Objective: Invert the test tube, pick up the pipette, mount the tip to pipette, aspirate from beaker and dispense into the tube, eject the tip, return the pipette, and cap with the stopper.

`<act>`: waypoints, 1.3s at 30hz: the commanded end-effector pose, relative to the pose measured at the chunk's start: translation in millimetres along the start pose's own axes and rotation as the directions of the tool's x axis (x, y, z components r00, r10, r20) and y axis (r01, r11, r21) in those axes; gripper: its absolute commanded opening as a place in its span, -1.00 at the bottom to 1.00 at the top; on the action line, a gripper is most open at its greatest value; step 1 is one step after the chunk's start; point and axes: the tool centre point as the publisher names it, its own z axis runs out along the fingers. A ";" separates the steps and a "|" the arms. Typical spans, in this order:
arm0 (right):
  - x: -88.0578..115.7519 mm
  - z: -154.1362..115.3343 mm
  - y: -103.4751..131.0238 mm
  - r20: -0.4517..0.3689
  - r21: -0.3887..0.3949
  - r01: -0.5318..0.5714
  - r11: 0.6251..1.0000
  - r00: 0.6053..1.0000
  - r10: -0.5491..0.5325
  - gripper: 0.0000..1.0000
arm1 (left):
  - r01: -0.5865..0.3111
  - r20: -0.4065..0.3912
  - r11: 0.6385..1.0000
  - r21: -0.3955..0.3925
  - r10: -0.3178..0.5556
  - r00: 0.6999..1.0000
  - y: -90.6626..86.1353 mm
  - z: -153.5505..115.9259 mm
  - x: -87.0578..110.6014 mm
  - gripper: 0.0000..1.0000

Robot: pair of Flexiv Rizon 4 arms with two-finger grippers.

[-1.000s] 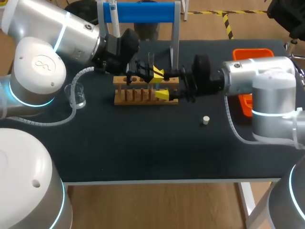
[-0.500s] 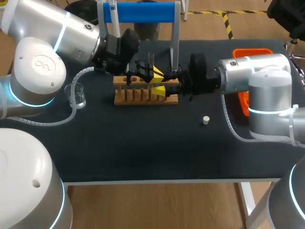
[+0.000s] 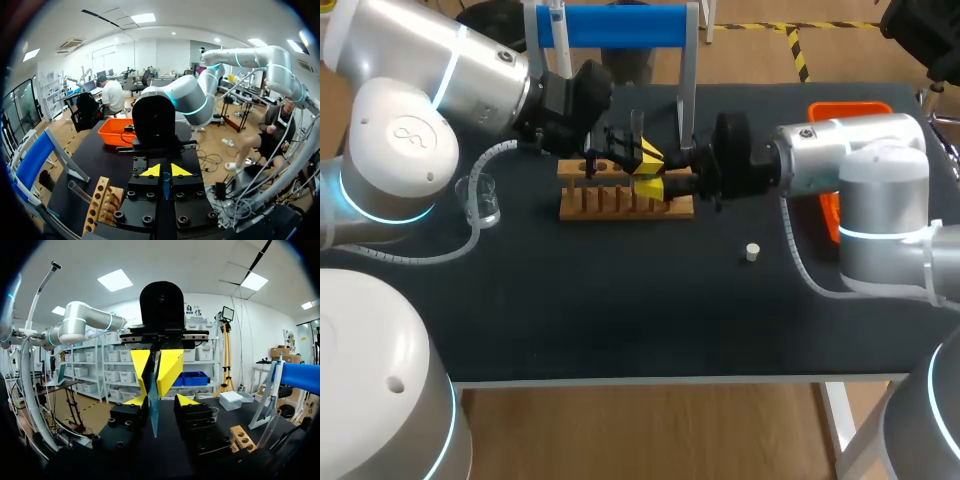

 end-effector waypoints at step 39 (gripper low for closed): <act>47.7 -107.8 -9.7 0.008 0.004 0.050 0.999 0.999 -0.050 -1.00 | 0.001 -0.002 1.000 -0.002 -0.001 1.000 -0.3 -0.8 0.2 1.00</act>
